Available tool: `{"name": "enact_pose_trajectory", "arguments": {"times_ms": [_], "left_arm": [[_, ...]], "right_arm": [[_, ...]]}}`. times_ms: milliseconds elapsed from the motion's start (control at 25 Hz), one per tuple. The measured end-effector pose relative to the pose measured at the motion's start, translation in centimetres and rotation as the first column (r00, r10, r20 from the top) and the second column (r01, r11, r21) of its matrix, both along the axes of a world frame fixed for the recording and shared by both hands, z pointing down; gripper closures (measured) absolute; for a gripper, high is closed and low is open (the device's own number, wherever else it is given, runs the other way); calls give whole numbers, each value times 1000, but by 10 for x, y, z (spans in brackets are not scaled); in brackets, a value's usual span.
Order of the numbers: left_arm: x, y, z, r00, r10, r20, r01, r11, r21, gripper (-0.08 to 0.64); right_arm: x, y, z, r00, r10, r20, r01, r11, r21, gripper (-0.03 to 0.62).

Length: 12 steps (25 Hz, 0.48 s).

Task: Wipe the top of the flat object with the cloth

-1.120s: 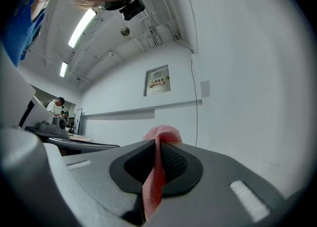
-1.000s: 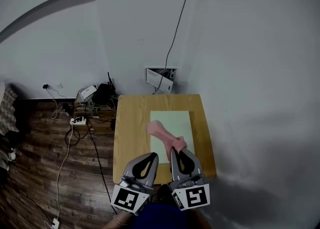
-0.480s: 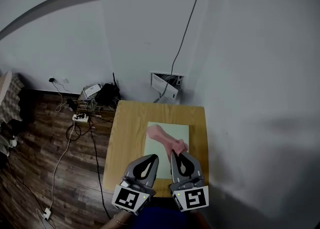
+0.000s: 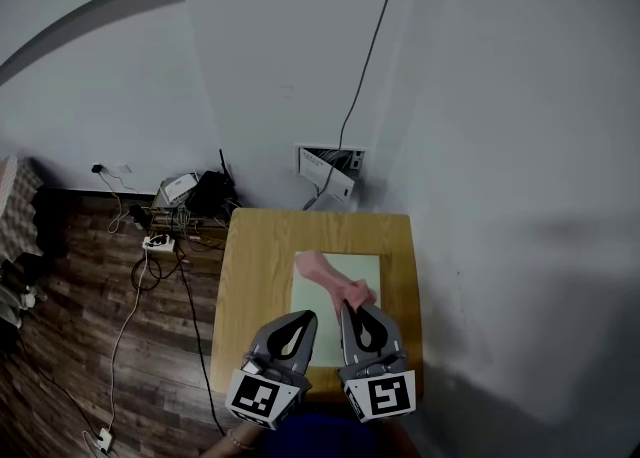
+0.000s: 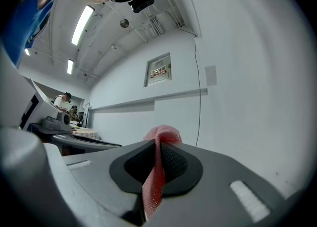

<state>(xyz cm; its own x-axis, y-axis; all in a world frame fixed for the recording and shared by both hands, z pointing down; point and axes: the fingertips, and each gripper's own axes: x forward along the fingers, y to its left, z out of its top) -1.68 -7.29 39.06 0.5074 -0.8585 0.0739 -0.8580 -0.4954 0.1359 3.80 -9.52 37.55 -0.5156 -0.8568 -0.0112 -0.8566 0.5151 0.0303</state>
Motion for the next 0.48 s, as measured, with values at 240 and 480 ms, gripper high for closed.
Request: {"name": "enact_pose_trajectory", "arguments": {"times_ms": [240, 480], "left_arm": [[-9, -9, 3, 1000, 29, 1, -29, 1000, -13, 557], [-20, -16, 20, 999, 37, 14, -37, 999, -15, 557]], "right_arm": [[-8, -5, 1, 999, 32, -13, -32, 999, 0, 574], [-14, -13, 9, 999, 44, -29, -45, 999, -25, 574]]}}
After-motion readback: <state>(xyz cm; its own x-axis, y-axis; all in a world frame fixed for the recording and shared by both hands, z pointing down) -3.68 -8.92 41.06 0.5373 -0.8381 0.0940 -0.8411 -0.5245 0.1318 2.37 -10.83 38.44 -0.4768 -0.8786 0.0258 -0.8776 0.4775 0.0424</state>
